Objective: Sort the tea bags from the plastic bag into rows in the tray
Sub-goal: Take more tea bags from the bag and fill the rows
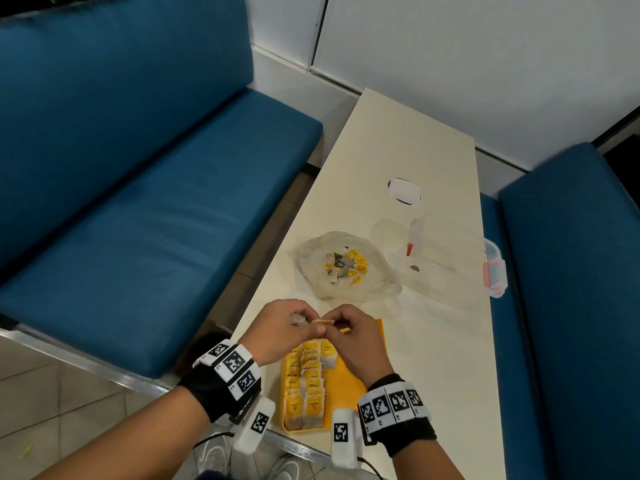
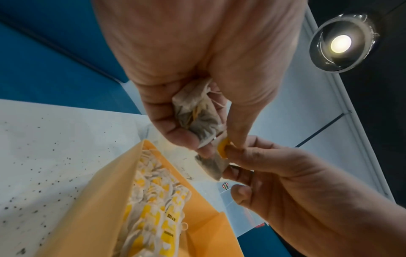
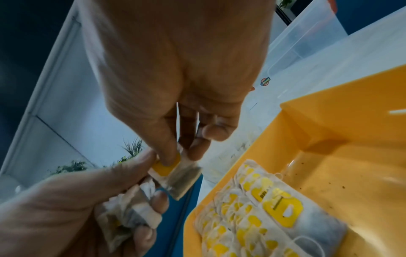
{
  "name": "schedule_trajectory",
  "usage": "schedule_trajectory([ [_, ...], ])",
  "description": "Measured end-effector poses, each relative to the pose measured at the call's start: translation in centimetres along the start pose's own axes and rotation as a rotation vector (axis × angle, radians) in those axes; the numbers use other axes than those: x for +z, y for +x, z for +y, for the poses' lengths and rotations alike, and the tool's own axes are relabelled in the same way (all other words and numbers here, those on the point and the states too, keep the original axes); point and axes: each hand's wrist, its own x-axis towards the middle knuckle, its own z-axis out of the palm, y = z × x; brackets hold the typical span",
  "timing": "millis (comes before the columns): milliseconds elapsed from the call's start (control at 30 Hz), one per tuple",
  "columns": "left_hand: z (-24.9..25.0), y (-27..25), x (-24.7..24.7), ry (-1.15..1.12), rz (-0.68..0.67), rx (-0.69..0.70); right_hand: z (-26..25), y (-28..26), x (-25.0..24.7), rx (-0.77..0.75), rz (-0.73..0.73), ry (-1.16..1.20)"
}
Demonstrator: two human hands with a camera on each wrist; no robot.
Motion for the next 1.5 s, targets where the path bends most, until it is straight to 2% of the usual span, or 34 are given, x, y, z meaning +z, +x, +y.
schedule_trajectory([
  [100,-0.3,0.1,0.0,-0.029,-0.036,-0.012,-0.2,0.1,-0.6,0.08,-0.019,0.148],
  [200,-0.9,0.3,0.1,0.016,-0.019,-0.026,-0.3,0.0,-1.1,0.088,-0.043,0.211],
  [367,-1.2,0.2,0.2,0.002,-0.035,-0.03,-0.1,0.1,-1.2,0.082,-0.056,0.122],
  [500,-2.2,0.5,-0.4,-0.043,0.024,-0.085,1.1,0.8,-2.2,0.152,0.012,-0.046],
  [600,-3.1,0.5,-0.9,-0.022,0.075,-0.115,2.8,0.8,-3.0,0.213,-0.075,-0.168],
  [767,-5.0,0.1,-1.3,0.024,0.118,-0.177,4.3,-0.1,-3.2,0.282,-0.155,-0.213],
  [933,-6.3,-0.5,-1.1,0.036,0.089,-0.256,4.9,-0.6,-2.9,0.369,-0.274,-0.255],
  [1100,-6.7,-1.3,-0.4,0.074,0.053,-0.266,5.5,-0.6,-1.9,0.428,-0.365,-0.279],
  [1300,-6.1,-1.8,-0.2,0.092,0.045,-0.25,6.2,-0.4,-0.3,0.492,-0.308,-0.237],
  [1500,-6.2,-1.8,-0.2,0.096,0.041,-0.256,6.0,-0.3,0.7,0.495,-0.178,-0.224],
])
